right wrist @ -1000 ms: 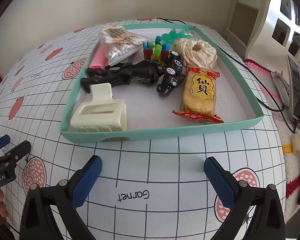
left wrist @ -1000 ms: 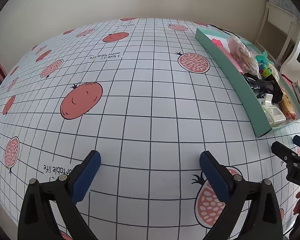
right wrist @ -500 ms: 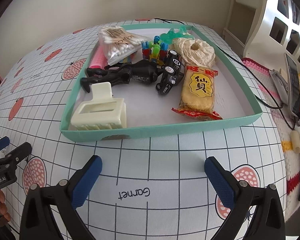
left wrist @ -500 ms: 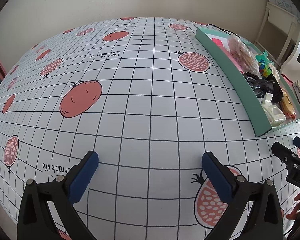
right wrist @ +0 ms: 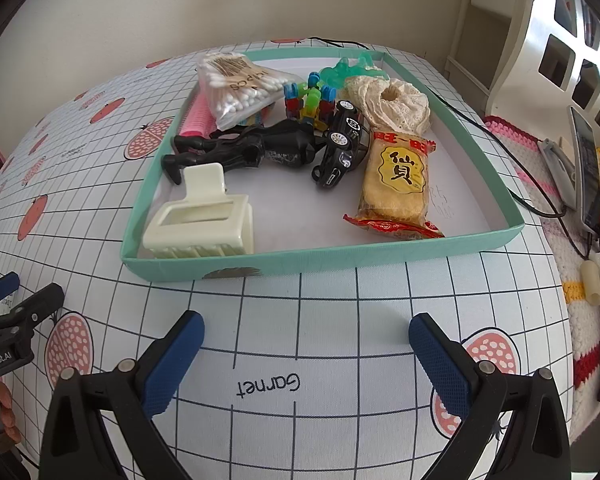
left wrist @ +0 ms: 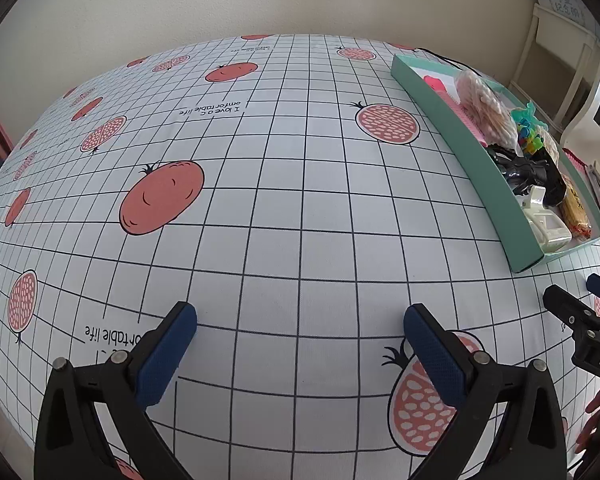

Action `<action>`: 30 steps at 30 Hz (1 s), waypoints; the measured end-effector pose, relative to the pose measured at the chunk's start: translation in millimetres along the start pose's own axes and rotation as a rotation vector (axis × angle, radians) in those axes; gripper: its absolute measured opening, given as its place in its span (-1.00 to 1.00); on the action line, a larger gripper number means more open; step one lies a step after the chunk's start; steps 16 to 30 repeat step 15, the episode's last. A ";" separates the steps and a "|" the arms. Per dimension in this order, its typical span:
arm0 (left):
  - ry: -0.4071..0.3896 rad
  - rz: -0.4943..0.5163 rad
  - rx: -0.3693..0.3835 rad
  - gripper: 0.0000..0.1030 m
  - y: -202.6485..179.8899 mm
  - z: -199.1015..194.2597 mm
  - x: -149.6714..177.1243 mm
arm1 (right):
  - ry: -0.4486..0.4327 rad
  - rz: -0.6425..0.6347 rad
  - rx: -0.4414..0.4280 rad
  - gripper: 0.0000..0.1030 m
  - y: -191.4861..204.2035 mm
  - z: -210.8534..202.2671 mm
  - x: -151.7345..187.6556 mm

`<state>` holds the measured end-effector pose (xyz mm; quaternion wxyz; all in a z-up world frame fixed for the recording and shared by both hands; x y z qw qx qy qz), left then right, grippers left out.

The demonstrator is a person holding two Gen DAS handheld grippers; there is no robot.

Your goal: Organize objects

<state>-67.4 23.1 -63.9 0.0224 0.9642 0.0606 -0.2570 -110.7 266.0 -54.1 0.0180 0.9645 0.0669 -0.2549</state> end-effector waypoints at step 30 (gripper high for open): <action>0.000 -0.001 0.000 1.00 -1.1 -1.8 0.0 | 0.000 0.001 0.001 1.00 0.3 -0.1 0.4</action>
Point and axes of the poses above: each gripper's, at about its wrist camera, not at the fingertips, and z roughly the way its jaws point, y to its left, x to its underside, the point moved 8 cm from there along z, roughly the way its jaws point, and after that the axes turned 3 degrees about z, right-handed, at the moved point
